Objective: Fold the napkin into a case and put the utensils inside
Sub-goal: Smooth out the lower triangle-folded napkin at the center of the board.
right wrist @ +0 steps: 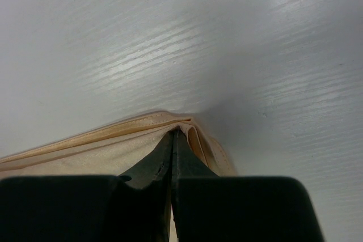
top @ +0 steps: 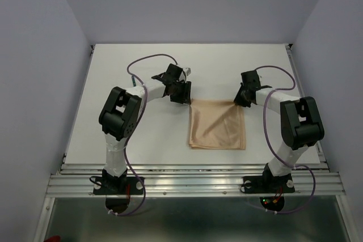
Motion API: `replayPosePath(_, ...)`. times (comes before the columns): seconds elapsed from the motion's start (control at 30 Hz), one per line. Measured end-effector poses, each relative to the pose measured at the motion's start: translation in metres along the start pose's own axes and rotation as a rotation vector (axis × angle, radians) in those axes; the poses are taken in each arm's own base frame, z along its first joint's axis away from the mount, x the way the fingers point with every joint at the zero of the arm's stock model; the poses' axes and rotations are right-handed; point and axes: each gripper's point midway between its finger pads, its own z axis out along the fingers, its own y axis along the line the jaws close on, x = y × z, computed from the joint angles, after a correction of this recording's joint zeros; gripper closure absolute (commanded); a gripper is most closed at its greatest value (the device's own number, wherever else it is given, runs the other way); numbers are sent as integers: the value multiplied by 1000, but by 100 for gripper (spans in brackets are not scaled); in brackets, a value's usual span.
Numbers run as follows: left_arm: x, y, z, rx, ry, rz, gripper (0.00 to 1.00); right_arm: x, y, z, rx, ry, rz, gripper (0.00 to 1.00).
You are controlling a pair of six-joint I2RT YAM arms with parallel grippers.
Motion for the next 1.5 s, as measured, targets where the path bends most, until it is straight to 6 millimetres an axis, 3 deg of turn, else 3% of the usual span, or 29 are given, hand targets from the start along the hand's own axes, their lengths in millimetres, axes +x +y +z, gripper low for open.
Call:
replayPosePath(0.17, -9, -2, -21, -34, -30, 2, 49, 0, 0, 0, 1, 0, 0, 99)
replayPosePath(0.23, -17, -7, -30, -27, -57, 1, 64, 0, 0, 0, 1, 0, 0, 99)
replayPosePath(0.27, -21, -11, -36, -19, -75, 1, 81, 0, 0, 0, 2, 0, 1, 99)
replayPosePath(0.33, -27, -19, -42, 10, -94, -12, 97, 0, 0, 0, 3, 0, 1, 99)
replayPosePath(0.43, -29, -36, -44, 97, -101, -38, 100, 0, -1, 0, 4, -1, 4, 99)
replayPosePath(0.57, -4, -40, -35, 145, -50, -89, 100, 0, -1, 0, 5, -1, 7, 99)
replayPosePath(0.63, 24, -40, -34, 145, 7, -116, 100, 0, -1, 0, 5, -2, 8, 99)
replayPosePath(0.8, 70, -53, -52, 146, 57, -118, 100, 0, -1, 0, 7, -2, 8, 99)
replayPosePath(0.87, 84, -61, -67, 130, 45, -93, 91, 0, -1, -1, 9, -3, 8, 99)
replayPosePath(0.9, 88, -65, -74, 118, 34, -77, 77, 0, -2, -1, 9, -3, 8, 99)
replayPosePath(0.97, 91, -74, -86, 102, 6, -44, 58, 0, -2, -1, 10, -3, 7, 99)
replayPosePath(1.0, 92, -78, -89, 96, -5, -31, 37, 0, -2, -1, 10, -2, 7, 99)
replayPosePath(1.1, 95, -91, -99, 72, -46, 12, 14, 0, -2, -1, 11, -2, 7, 99)
replayPosePath(1.27, 123, -88, -89, 17, -3, 46, 6, 0, -2, -1, 11, -3, 9, 99)
replayPosePath(1.37, 138, -81, -77, -30, 38, 61, 14, 0, -2, -1, 11, -3, 11, 99)
replayPosePath(1.5, 156, -80, -64, -50, 85, 79, 33, 0, -3, -1, 11, -5, 11, 99)
